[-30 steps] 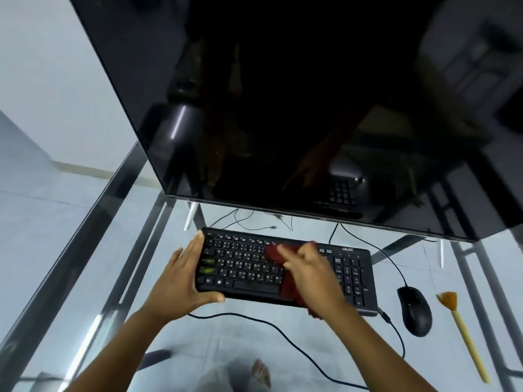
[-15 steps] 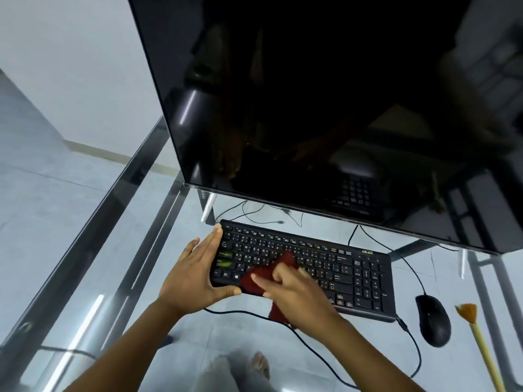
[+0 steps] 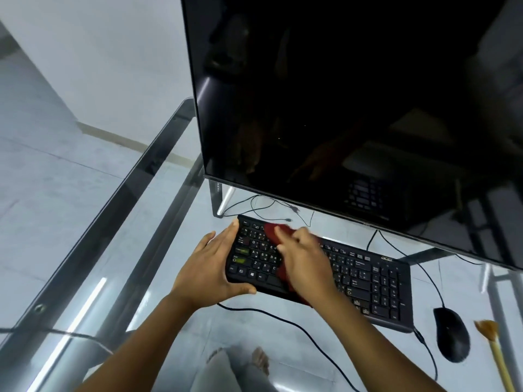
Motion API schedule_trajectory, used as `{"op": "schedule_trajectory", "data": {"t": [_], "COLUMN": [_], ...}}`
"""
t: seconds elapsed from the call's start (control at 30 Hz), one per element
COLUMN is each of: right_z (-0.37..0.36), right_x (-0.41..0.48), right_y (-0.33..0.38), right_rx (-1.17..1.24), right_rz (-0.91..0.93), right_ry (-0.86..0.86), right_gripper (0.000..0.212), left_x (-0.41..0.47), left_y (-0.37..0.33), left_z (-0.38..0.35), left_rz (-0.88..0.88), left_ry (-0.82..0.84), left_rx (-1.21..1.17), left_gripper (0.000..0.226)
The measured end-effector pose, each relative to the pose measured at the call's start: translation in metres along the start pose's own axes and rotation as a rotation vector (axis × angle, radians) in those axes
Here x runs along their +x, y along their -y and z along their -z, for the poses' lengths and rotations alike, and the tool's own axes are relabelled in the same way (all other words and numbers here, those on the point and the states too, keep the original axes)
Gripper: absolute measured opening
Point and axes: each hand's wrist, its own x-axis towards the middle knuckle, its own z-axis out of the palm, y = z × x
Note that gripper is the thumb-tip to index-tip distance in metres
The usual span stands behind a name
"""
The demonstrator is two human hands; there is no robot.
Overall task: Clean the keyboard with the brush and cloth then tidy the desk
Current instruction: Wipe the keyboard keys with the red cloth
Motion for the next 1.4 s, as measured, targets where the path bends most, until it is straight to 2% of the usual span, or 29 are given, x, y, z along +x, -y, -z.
{"op": "schedule_trajectory", "data": {"t": [0.07,0.13,0.17,0.23,0.3,0.33,0.37,0.4,0.47,0.5,0.53,0.6,0.67,0.7,0.73,0.8,0.9,0.97,1.0,1.03,1.07,1.17,1.23,1.27,1.33,1.4], "right_z": [-0.009,-0.012,-0.011,-0.010,-0.010,-0.016,-0.016,-0.015,-0.011,-0.011,-0.012,-0.015,-0.013,-0.012,-0.009,-0.006,-0.006,-0.007,-0.010,-0.009,-0.010,-0.012,-0.004,-0.002,0.000,-0.007], "right_x": [-0.006,0.000,0.005,0.010,0.001,-0.003,-0.004,0.000,0.015,0.018,0.020,0.016,0.015,0.022,0.027,0.025,0.010,0.019,0.027,0.034,0.036,0.016,-0.001,-0.007,-0.014,-0.008], "right_y": [0.018,0.015,0.010,0.011,0.031,0.038,0.041,0.039,0.029,0.027,0.026,0.038,0.040,0.036,0.030,0.032,0.051,0.049,0.041,0.038,0.038,0.047,0.040,0.030,0.004,-0.005], "right_rx": [0.042,0.002,0.069,0.035,0.046,-0.005,-0.051,-0.040,0.081,0.042,-0.034,-0.171,-0.106,-0.020,-0.020,0.042,-0.068,-0.057,0.035,0.036,0.063,0.076,-0.006,-0.011,0.019,-0.030], "right_rz": [0.215,0.306,0.201,0.021,0.085,0.259,0.369,0.417,0.237,0.189,0.179,0.317,0.444,0.380,0.308,0.199,0.306,0.356,0.277,0.235,0.196,0.188,0.222,0.162,0.009,-0.018], "right_ry": [0.158,0.200,0.174,0.045,0.106,0.154,0.194,0.156,0.083,0.084,0.105,0.171,0.250,0.260,0.198,0.168,0.302,0.208,0.185,0.198,0.188,0.265,0.202,0.137,0.005,-0.026], "right_gripper": [0.026,0.024,0.020,0.023,0.015,0.021,0.024,0.030,0.050,0.047,0.036,0.031,0.015,0.020,0.028,0.024,0.036,0.029,0.019,0.017,0.025,0.019,0.036,0.034,0.013,0.020], "left_x": [-0.001,-0.001,-0.001,-0.001,-0.001,-0.001,0.000,0.000,-0.001,-0.001,-0.002,-0.002,-0.001,-0.001,-0.001,-0.002,-0.002,-0.001,-0.001,-0.001,-0.002,-0.002,-0.002,-0.003,-0.003,-0.003], "left_y": [0.001,0.001,0.000,0.001,0.002,0.003,0.003,0.002,0.002,0.001,0.001,0.001,0.002,0.002,0.002,0.002,0.002,0.001,0.000,0.000,0.000,0.001,0.000,-0.001,-0.004,-0.006], "left_z": [0.000,0.000,0.001,0.000,-0.001,-0.001,-0.001,0.000,0.000,0.000,0.000,0.000,0.000,0.001,0.001,0.001,0.001,0.002,0.002,0.002,0.001,0.000,0.001,0.002,0.004,0.006], "left_rz": [-0.012,-0.010,-0.008,-0.007,-0.011,-0.016,-0.018,-0.013,0.008,0.015,0.020,0.017,0.009,0.010,0.011,0.010,0.004,0.013,0.022,0.029,0.036,0.036,0.030,0.034,0.037,0.050], "left_ry": [-0.013,-0.018,-0.017,-0.016,-0.029,-0.036,-0.039,-0.036,-0.024,-0.022,-0.023,-0.033,-0.041,-0.038,-0.033,-0.032,-0.045,-0.046,-0.039,-0.035,-0.034,-0.038,-0.044,-0.042,-0.030,-0.030], "left_rx": [0.000,-0.006,-0.008,-0.011,-0.019,-0.023,-0.025,-0.027,-0.042,-0.052,-0.061,-0.068,-0.067,-0.067,-0.068,-0.073,-0.080,-0.077,-0.076,-0.077,-0.081,-0.077,-0.066,-0.064,-0.073,-0.089], "left_gripper": [0.135,0.135,0.135,0.135,0.134,0.132,0.131,0.132,0.135,0.136,0.136,0.136,0.135,0.136,0.136,0.137,0.136,0.137,0.137,0.138,0.139,0.137,0.138,0.138,0.138,0.137]}}
